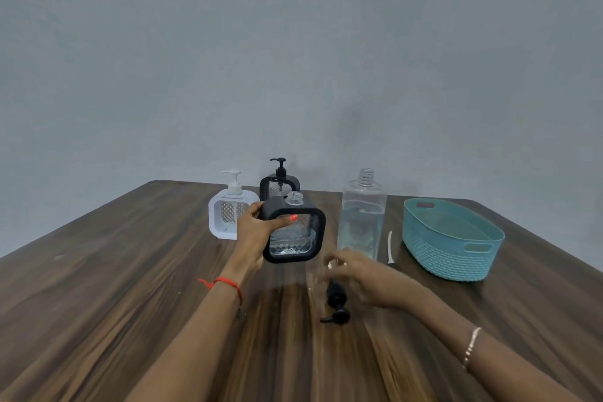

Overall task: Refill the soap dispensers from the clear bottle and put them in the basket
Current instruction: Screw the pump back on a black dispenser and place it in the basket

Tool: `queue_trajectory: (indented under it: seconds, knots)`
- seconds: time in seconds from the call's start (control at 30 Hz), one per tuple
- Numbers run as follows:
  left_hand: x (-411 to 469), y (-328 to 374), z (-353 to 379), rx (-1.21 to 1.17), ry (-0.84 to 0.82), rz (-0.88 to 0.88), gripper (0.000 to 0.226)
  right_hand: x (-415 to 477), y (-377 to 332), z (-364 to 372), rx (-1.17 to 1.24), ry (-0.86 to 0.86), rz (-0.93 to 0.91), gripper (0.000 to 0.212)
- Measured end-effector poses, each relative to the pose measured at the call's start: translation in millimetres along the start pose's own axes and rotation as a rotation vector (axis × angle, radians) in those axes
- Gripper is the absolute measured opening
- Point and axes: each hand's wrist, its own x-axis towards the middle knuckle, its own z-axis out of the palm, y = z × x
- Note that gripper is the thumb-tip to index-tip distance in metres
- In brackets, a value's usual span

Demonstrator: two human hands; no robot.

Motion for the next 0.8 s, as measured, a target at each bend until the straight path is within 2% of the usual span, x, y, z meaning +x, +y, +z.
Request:
queue_trajectory:
  seconds: [0.07,0.13,0.23,0.3,0.4,0.5,0.57,0.67,0.8]
  knots:
    - [-3,3,0,-0.017,-0.012,-0.001,0.046,2,-7,11,-0.074,-0.108,-0.039,0.052]
    - [-5,6,0,-0.026,-0.011,-0.007,0.046,3,-11,15,-0.112,-0.138,-0.056,0.048]
    - [-8,10,-2,-0.028,-0.008,0.0,0.045,-1,-11,0,0.052,-0.04,0.001,0.03]
    - [-9,13,-3,-0.024,-0.011,0.01,0.043,-2,-12,-26,0.261,0.176,0.096,0.02]
    - [-11,17,-2,-0.028,-0.014,0.01,0.043,3,-15,-75,0.472,0.626,0.294,0.021]
    - [-14,19,2,-0.039,-0.033,0.014,0.042,19,-21,-121,0.765,1.018,0.281,0.019]
    - [-17,19,5,-0.048,-0.048,0.009,0.046,32,-25,-145,0.848,1.146,0.226,0.016]
    - [-20,18,10,-0.037,-0.065,-0.004,0.054,50,-33,-161,0.837,1.101,0.199,0.015]
    - [-25,19,16,-0.026,-0.08,-0.005,0.047,64,-37,-159,0.768,0.951,0.223,0.018]
